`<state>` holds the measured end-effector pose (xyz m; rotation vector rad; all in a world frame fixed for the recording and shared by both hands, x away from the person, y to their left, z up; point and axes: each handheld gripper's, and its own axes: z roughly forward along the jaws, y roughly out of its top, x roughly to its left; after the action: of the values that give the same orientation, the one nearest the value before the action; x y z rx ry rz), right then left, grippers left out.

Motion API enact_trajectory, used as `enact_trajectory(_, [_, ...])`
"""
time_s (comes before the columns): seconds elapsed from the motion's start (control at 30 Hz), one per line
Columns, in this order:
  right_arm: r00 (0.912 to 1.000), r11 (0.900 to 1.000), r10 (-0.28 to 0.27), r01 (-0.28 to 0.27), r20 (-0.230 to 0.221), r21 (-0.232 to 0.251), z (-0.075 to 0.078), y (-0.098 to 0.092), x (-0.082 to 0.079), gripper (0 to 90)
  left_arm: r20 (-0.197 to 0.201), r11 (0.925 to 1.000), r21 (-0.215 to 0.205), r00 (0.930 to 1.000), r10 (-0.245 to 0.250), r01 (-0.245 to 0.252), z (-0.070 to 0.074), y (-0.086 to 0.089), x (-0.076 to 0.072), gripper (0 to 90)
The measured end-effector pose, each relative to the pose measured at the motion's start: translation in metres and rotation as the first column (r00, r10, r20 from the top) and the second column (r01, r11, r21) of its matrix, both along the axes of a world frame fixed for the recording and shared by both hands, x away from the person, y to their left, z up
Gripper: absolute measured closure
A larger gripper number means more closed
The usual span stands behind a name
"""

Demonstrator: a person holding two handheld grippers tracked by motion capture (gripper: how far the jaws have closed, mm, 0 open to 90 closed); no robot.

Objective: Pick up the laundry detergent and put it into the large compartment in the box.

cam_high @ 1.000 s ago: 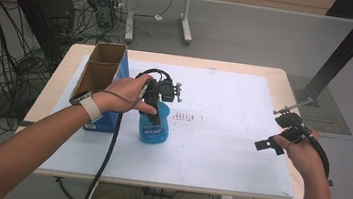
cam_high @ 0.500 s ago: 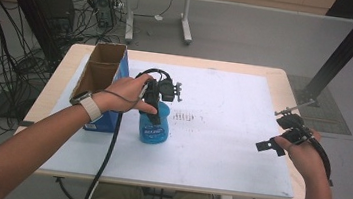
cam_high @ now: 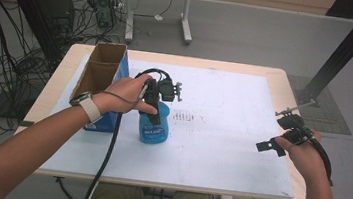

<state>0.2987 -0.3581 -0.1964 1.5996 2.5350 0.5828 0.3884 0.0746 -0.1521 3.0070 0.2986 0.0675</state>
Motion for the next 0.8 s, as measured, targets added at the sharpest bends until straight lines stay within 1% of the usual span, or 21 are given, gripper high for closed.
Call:
enact_trajectory(0.03, [1.0, 1.0, 0.0, 0.0, -0.001, 0.0, 0.0, 0.0, 0.0, 9.3, -0.002, 1.0, 0.005, 1.0, 0.002, -0.002, 0.001, -0.001, 0.0, 38.1])
enact_trajectory(0.27, [1.0, 1.0, 0.0, 0.0, 0.001, 0.001, 0.001, 0.0, -0.001, 9.3, -0.003, 0.9996, 0.0, 0.9996, 0.028, -0.028, 0.008, -0.002, -0.004, 38.2])
enact_trajectory(0.57, [0.9999, 1.0, 0.001, -0.001, 0.012, 0.001, 0.002, -0.001, -0.003, 9.3, 0.001, 0.9979, -0.001, 0.9979, 0.064, -0.064, 0.024, 0.001, -0.008, 38.1])
enact_trajectory(0.7, [1.0, 1.0, -0.003, 0.003, 0.008, 0.002, 0.003, -0.001, -0.004, 9.3, -0.001, 0.9959, -0.017, 0.9961, 0.088, -0.088, 0.032, 0.005, -0.009, 38.1])
enact_trajectory(0.8, [0.9999, 1.0, -0.004, 0.004, 0.011, 0.001, 0.004, -0.001, -0.005, 9.3, 0.003, 0.9951, -0.018, 0.9953, 0.097, -0.097, 0.038, 0.005, -0.012, 38.1])
